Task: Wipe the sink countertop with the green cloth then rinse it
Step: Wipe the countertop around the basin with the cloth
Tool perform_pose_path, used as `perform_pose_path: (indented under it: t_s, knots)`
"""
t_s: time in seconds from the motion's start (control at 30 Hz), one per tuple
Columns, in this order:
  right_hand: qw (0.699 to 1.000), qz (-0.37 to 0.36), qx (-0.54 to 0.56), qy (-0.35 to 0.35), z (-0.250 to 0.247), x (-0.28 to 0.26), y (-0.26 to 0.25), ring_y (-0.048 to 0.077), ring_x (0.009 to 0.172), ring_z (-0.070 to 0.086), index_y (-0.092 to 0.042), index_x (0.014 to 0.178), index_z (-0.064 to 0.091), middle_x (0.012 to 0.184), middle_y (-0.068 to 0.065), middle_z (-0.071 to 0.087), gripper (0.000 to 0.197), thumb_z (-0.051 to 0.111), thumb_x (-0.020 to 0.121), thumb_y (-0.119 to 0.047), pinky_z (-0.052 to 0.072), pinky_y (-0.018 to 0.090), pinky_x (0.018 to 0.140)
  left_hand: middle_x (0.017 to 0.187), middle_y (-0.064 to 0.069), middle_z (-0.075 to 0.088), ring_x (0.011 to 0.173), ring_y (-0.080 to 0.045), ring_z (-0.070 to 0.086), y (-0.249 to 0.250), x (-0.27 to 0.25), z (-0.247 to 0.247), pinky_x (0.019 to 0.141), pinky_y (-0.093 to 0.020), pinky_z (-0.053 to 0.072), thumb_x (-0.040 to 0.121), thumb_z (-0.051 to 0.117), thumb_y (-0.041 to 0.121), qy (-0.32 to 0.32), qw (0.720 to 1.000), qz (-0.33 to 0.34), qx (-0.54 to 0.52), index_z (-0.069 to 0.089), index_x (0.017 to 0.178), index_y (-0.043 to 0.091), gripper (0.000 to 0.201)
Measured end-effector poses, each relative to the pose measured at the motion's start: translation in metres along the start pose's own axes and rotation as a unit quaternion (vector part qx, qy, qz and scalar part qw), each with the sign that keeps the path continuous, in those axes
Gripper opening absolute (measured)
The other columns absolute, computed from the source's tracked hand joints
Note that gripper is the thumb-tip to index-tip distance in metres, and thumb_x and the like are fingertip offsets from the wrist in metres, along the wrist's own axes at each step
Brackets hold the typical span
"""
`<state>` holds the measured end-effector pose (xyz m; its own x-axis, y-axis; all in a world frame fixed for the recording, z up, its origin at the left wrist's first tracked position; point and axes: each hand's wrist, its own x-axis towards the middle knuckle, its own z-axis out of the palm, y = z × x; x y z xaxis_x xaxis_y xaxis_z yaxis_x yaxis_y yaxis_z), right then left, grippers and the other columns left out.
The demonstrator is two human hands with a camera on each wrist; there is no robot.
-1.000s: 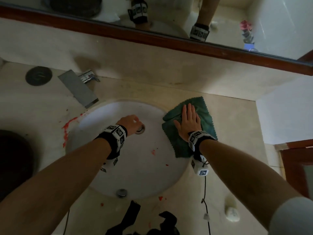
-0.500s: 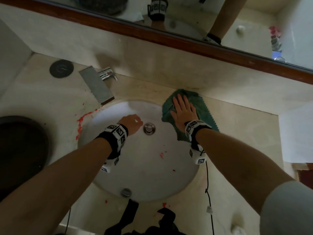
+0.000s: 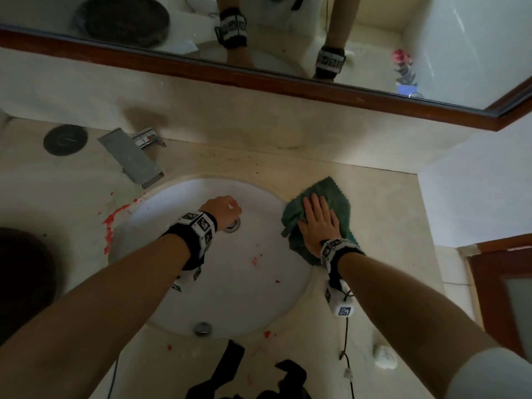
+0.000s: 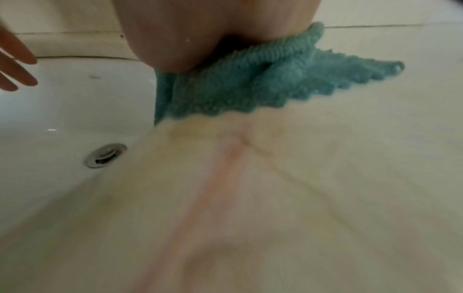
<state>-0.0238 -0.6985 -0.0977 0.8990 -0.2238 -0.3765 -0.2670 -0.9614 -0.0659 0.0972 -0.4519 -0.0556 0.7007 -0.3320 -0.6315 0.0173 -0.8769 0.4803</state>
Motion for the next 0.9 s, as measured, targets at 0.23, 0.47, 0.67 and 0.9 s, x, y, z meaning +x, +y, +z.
perform_pose_path:
  t_s: [0.23,0.47,0.67,0.9]
  knots:
    - [0.999,0.032,-0.006,-0.006,0.003,-0.009,0.004,0.022,0.149,-0.015,-0.02,0.153,-0.012,0.161,0.003,-0.019,0.07,0.019,0.1,-0.052,-0.001,0.039,0.121,0.129,-0.011,0.059,0.114,-0.031,0.056,0.015,-0.001,-0.001,0.089,-0.033,0.043,0.096,0.045,0.036,0.019,1.0,0.0,-0.01,0.055,0.125,0.019,0.035]
    - [0.999,-0.013,-0.029,-0.007,-0.013,0.033,-0.01,0.023,0.149,-0.013,-0.015,0.153,-0.012,0.161,0.005,-0.018,0.073,0.019,0.1,-0.053,-0.002,0.038,0.121,0.13,-0.011,0.058,0.112,-0.03,0.055,-0.006,0.003,-0.013,0.086,-0.031,0.041,0.097,0.044,0.035,0.038,0.999,-0.008,-0.026,0.055,0.126,0.017,0.036]
    - [0.998,-0.056,-0.043,0.0,-0.026,0.073,-0.036,0.023,0.149,-0.011,-0.014,0.153,-0.012,0.161,0.006,-0.017,0.074,0.016,0.098,-0.056,0.0,0.038,0.121,0.135,-0.011,0.056,0.121,-0.032,0.052,-0.034,0.005,-0.027,0.098,-0.035,0.039,0.098,0.042,0.037,0.045,0.998,-0.044,-0.024,0.053,0.129,0.017,0.038]
    - [0.992,-0.118,-0.048,0.014,-0.039,0.108,-0.076,0.022,0.15,-0.006,-0.014,0.153,-0.01,0.162,0.005,-0.012,0.074,0.018,0.099,-0.056,0.002,0.036,0.121,0.139,-0.009,0.053,0.123,-0.03,0.051,-0.061,0.006,-0.04,0.096,-0.031,0.037,0.098,0.042,0.037,0.046,0.996,-0.072,-0.015,0.053,0.13,0.022,0.037]
